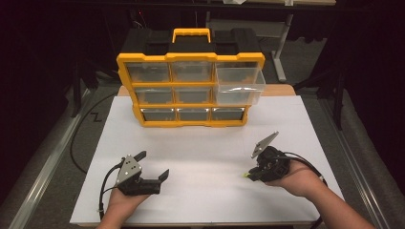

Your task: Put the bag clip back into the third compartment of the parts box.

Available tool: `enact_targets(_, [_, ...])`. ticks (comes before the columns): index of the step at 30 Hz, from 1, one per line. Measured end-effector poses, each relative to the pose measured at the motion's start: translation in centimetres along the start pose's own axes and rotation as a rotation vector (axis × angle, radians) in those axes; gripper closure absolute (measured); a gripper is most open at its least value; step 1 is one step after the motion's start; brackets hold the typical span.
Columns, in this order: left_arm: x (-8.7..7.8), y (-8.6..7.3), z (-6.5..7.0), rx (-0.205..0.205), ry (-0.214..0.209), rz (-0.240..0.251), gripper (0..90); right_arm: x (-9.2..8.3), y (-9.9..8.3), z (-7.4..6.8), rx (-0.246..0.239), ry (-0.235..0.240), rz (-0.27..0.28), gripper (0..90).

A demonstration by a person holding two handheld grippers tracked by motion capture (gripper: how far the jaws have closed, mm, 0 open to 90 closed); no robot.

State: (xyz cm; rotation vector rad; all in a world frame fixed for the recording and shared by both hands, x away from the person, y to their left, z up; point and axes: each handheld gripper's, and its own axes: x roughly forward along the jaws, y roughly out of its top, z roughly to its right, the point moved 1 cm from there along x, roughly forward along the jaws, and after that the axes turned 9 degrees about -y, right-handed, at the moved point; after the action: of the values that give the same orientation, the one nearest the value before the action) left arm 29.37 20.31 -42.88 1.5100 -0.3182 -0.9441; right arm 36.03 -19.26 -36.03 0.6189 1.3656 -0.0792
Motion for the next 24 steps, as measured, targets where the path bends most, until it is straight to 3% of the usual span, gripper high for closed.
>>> enact_targets(9, [0.0, 0.1, -0.3, -0.007, 0.001, 0.013, 0.3, -1.9, 1.0, 0.3, -0.039, 0.010, -0.031, 79.2])
enact_targets(16, [0.1, -0.1, 0.0, -0.001, -0.004, -0.008, 0.3, -3.9, 1.6, 0.8, -0.046, 0.001, -0.032, 79.1])
enact_targets(24, [-0.2, 0.0, 0.1, -0.005, -0.002, 0.014, 0.3, -6.3, 2.7, 1.2, -0.067, 0.005, -0.022, 79.1])
